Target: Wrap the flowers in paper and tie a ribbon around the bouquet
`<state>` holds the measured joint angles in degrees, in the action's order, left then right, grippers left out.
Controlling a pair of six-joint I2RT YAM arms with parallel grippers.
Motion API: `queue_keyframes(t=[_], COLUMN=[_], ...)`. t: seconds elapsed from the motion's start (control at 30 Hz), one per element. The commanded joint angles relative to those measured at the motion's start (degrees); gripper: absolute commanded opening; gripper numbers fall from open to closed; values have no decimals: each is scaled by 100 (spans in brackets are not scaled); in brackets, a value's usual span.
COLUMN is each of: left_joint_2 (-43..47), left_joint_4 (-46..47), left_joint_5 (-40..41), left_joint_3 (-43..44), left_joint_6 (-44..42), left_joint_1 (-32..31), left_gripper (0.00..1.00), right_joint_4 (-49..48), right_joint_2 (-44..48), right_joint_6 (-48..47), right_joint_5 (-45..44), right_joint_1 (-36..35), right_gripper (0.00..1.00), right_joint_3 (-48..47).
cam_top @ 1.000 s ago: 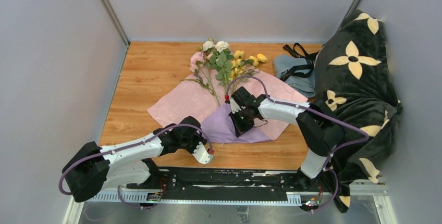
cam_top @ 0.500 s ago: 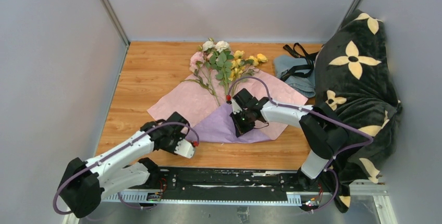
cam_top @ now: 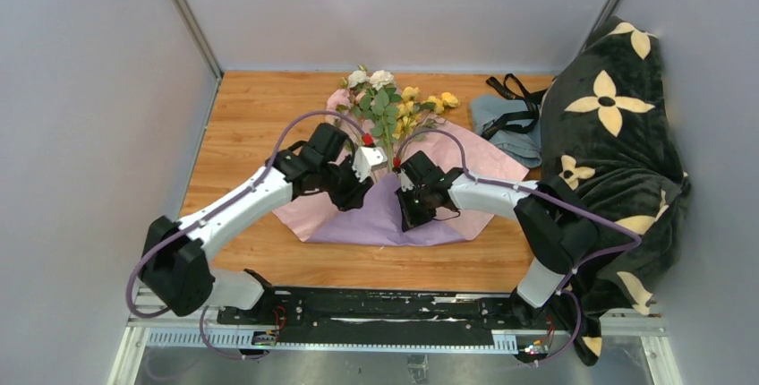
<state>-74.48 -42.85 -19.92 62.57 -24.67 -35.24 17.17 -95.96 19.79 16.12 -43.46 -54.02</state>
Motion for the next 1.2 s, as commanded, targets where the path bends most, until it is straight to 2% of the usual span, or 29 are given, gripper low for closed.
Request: queue_keyframes(t=[0.0, 0.13, 0.23, 0.37, 0.47, 0.6, 0.67, 0.77, 0.83, 0.9, 0.97, 1.07, 1.17], left_joint_2=[-353, -637, -932, -1353, -1651, -2071, -2166, -2156, -2106, -2053, -2013, -1991, -1985], left_joint_4=[2867, 4445, 4699, 4608, 4027, 3580, 3477, 3477, 3481, 3489, 3536, 3563, 3553], left_joint_5=[-456, 273, 691, 666, 864, 1022, 946, 903, 984, 1068, 1060, 1043, 1084], left_joint_3=[-1125, -1829, -2010, -2035, -1799, -1662, -1642, -1672, -1670, -1673, -1689, -1695, -1710], left_joint_6=[2500, 3298, 3693, 4261, 4218, 4285, 4312, 4377, 4362, 4304, 4295, 4294, 4287], left_joint_1=[0, -2, -4, 0, -4, 0, 0, 0, 0, 0, 0, 0, 0], left_gripper=[41, 37, 36, 39, 40, 42, 42, 43, 43, 43, 43, 43, 44], right_joint_4=[-463, -591, -470, 126, 736, 1059, 1244, 1516, 1545, 1455, 1379, 1344, 1226], right_joint_2=[-12, 37, 157, 465, 807, 1370, 1780, 2414, 2885, 3273, 3531, 3600, 3412], right_joint_6=[854, 1353, 1495, 1359, 1138, 1316, 1539, 2197, 2904, 3610, 4144, 4694, 5002], right_joint_5=[-123, -291, -430, -894, -1450, -1604, -1610, -1889, -1906, -1913, -2037, -2331, -2456], right_joint_1=[10, 13, 7, -2, -28, -23, -22, -28, -31, -31, -31, -31, -20], right_gripper=[0, 0, 0, 0, 0, 2, 8, 28, 34, 53, 64, 69, 69], right_joint_3=[92, 160, 211, 197, 118, 431, 609, 980, 1360, 1792, 2029, 2160, 2273])
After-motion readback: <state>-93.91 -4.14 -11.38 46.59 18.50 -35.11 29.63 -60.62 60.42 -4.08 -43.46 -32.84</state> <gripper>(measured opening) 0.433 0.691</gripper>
